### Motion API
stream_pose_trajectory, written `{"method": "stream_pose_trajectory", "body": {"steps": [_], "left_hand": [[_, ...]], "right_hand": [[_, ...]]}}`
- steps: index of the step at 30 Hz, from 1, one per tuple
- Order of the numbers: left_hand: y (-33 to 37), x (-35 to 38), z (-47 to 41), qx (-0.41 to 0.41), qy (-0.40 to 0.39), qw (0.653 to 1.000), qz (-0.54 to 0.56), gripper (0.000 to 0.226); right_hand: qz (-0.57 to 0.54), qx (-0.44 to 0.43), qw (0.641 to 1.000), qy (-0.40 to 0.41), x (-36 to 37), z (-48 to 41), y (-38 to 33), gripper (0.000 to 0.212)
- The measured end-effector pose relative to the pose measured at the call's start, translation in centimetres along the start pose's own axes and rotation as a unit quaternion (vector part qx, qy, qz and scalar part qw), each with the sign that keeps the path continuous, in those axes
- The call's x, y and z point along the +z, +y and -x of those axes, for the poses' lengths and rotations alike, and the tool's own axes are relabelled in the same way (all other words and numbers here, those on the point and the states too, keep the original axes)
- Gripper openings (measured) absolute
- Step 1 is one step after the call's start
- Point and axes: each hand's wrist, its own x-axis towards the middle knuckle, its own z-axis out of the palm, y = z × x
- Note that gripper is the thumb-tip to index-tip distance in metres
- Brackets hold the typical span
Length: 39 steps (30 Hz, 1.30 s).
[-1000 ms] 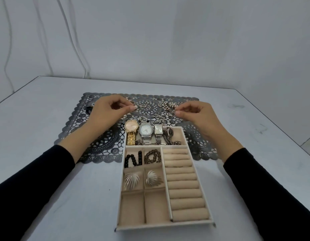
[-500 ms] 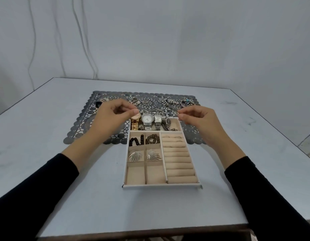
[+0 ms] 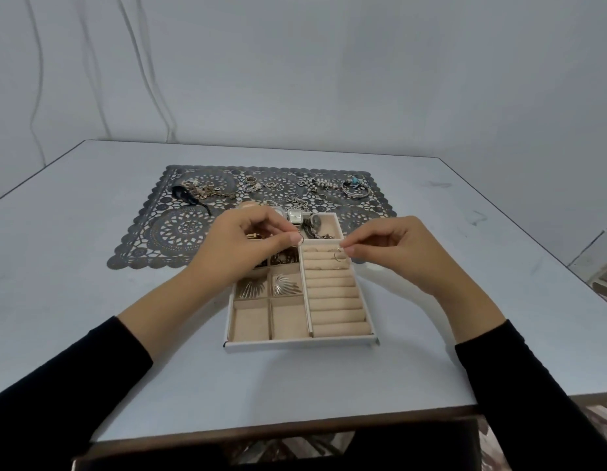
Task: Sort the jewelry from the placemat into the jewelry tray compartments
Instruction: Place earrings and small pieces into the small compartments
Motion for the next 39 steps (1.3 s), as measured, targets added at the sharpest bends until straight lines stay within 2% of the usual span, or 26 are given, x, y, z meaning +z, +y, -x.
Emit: {"method": "stream_pose_trajectory", "body": {"steps": [4, 16, 30, 36, 39], "left_hand": [[0.38, 1.05, 0.52, -0.013, -0.007, 1.0, 0.015, 0.01], [0.5, 1.19, 0.62, -0.032, 0.001, 0.999, 0.025, 0.008], [0.47, 1.16, 0.47, -0.029, 0.006, 0.999, 0.032, 0.008], [0.52, 1.14, 0.54, -0.031, 0.005, 0.999, 0.027, 0.008], [0.57, 1.0, 0.48, -0.031, -0.01, 0.999, 0.006, 0.011]], "right_hand": [[0.062, -0.016, 0.998, -0.028, -0.19, 0.47, 0.05, 0.011], [0.145, -0.025, 0.986, -0.077, -0.07, 0.54, 0.22, 0.009], [0.157, -0.011, 0.982, -0.101, 0.12, -0.08, 0.36, 0.008], [0.138, -0.009, 0.986, -0.097, 0.06, -0.09, 0.69, 0.008], [0.093, -0.001, 0.993, -0.075, -0.02, 0.05, 0.59, 0.012]]}}
